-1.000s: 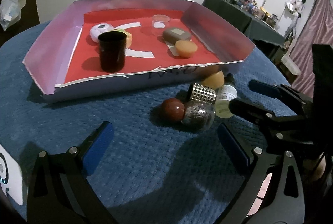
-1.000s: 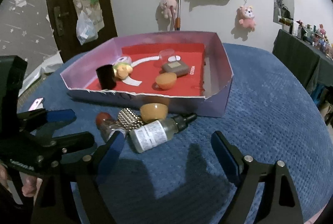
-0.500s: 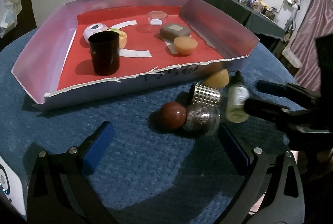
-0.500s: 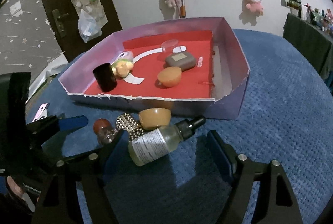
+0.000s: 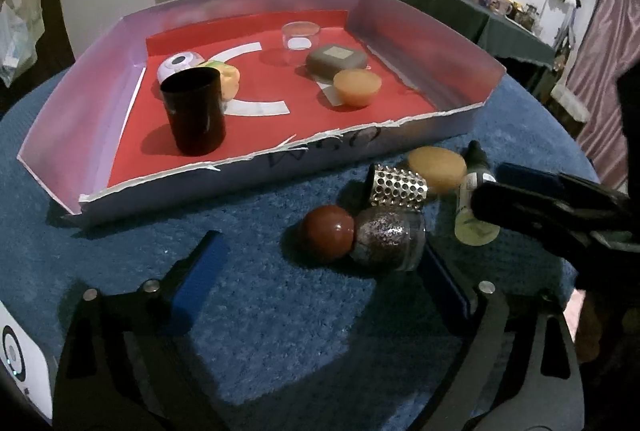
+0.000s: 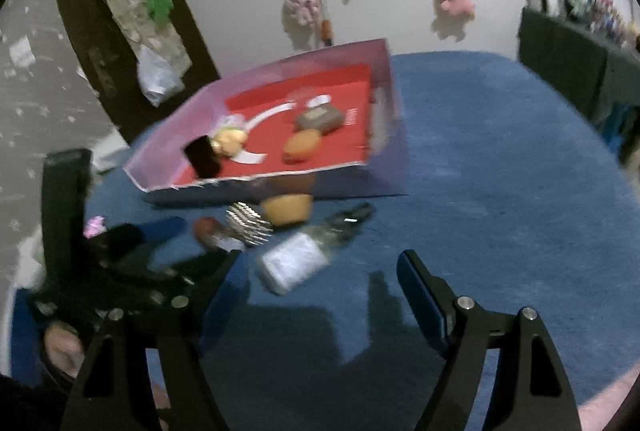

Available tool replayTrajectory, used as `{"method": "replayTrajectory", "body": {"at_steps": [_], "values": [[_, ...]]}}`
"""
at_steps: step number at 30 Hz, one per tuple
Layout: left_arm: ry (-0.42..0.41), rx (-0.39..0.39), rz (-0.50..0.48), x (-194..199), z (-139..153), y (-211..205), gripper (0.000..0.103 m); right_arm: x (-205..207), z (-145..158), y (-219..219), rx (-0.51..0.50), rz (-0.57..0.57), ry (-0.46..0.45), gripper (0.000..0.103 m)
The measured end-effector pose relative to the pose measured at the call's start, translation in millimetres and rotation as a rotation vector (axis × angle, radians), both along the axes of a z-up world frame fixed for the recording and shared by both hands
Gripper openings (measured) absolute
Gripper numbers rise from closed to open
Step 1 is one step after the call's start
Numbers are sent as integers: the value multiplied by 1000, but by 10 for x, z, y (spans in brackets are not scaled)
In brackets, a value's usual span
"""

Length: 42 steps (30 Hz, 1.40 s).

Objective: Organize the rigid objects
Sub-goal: 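Grasp the glass dropper bottle with the right gripper, then grasp the brown ball and glass jar with the left gripper while the right gripper holds the dropper bottle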

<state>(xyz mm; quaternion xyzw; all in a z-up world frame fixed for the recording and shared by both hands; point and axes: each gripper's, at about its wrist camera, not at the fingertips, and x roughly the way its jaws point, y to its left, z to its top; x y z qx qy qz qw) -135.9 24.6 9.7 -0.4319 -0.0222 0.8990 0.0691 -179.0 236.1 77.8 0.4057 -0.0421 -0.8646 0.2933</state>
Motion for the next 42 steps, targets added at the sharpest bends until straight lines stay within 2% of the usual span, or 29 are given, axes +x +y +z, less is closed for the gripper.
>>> {"method": "replayTrajectory", "body": {"at_steps": [4,7,8,10,12,13,17,19,23,27,30,42], "values": [[5,-6,1,25,5,-15,89,-210,-166,-149,-15,-18,-54,79],[12,1,-5,26,8,-15,85,-198,-170,-210,66,-25,-12,72],[17,0,-8,20,11,2,81,-172,-155,-192,78,-20,-7,67],[20,-12,-20,-3,4,47,76,-129,-124,-147,88,-13,-3,66],[22,-34,-25,-2,2,87,72,-124,-104,-121,83,-12,-11,54],[22,-31,-28,2,5,87,71,-139,-122,-131,73,-7,-25,52],[21,-7,-37,-9,32,65,55,-153,-158,-201,62,1,-38,50],[23,-8,-39,-15,31,74,55,-119,-158,-217,57,16,-46,44],[25,14,-35,1,36,53,55,-9,-148,-219,67,29,-40,41],[24,27,-26,19,42,16,55,52,-95,-172,28,34,-36,33],[29,37,-20,55,62,-4,55,100,-63,-200,48,42,-17,32],[67,66,-7,205,219,-125,55,218,122,-202,-29,72,23,31]]}}
